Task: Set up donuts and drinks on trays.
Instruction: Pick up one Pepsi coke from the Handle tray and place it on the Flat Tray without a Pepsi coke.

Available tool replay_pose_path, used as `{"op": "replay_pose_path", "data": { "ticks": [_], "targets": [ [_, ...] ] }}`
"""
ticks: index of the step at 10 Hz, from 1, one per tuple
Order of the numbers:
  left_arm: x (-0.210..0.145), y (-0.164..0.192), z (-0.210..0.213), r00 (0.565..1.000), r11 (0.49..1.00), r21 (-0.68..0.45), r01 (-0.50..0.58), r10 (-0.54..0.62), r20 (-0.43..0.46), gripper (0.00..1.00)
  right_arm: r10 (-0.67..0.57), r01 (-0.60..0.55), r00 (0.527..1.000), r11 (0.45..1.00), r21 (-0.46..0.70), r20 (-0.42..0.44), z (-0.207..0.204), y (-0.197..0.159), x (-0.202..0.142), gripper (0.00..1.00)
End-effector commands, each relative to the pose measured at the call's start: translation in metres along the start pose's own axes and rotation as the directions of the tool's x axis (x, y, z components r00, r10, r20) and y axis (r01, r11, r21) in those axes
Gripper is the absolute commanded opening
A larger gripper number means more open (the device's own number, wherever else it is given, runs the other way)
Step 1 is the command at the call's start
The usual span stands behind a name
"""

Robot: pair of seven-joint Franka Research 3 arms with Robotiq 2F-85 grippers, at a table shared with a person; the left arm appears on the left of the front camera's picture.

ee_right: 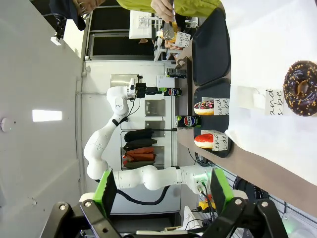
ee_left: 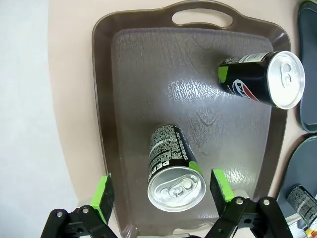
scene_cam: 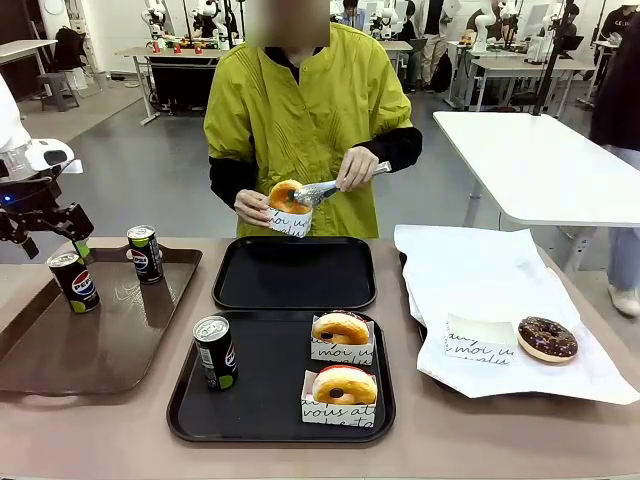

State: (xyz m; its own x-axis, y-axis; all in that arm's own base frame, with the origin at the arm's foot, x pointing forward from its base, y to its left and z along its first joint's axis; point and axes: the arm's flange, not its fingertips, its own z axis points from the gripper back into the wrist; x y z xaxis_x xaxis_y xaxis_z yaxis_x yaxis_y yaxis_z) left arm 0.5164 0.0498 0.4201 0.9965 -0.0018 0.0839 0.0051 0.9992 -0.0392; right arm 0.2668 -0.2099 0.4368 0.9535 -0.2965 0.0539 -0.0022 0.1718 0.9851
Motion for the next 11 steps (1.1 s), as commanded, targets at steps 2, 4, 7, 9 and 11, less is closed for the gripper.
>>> {"op": "replay_pose_path", "data": {
  "ticks": [2, 4, 7, 9, 11],
  "targets": [
    [0.0, 0.0, 0.001, 1.0, 1.0, -0.011, -0.009, 0.009, 0.007, 1.0, 0.01, -0.01, 1.0, 1.0, 0.021, 0.009, -0.001, 0.0, 0.0, 1.0],
    [0.0, 0.0, 0.0, 1.0, 1.0, 0.0, 0.0, 0.0, 0.001, 1.0, 0.01, -0.01, 1.0, 1.0, 0.021, 0.009, -0.001, 0.0, 0.0, 1.0],
    [-0.005, -0.012, -0.014, 0.998, 0.999, 0.025, 0.047, -0.046, -0.039, 1.0, 0.01, -0.01, 1.0, 1.0, 0.021, 0.009, -0.001, 0.0, 0.0, 1.0],
    [-0.009, -0.013, -0.021, 0.998, 0.998, 0.032, 0.044, -0.043, -0.045, 1.0, 0.01, -0.01, 1.0, 1.0, 0.021, 0.009, -0.001, 0.0, 0.0, 1.0],
    [-0.012, -0.013, -0.023, 0.997, 0.997, 0.049, 0.055, -0.052, -0.056, 1.0, 0.01, -0.01, 1.0, 1.0, 0.021, 0.009, -0.001, 0.0, 0.0, 1.0]
  ]
}}
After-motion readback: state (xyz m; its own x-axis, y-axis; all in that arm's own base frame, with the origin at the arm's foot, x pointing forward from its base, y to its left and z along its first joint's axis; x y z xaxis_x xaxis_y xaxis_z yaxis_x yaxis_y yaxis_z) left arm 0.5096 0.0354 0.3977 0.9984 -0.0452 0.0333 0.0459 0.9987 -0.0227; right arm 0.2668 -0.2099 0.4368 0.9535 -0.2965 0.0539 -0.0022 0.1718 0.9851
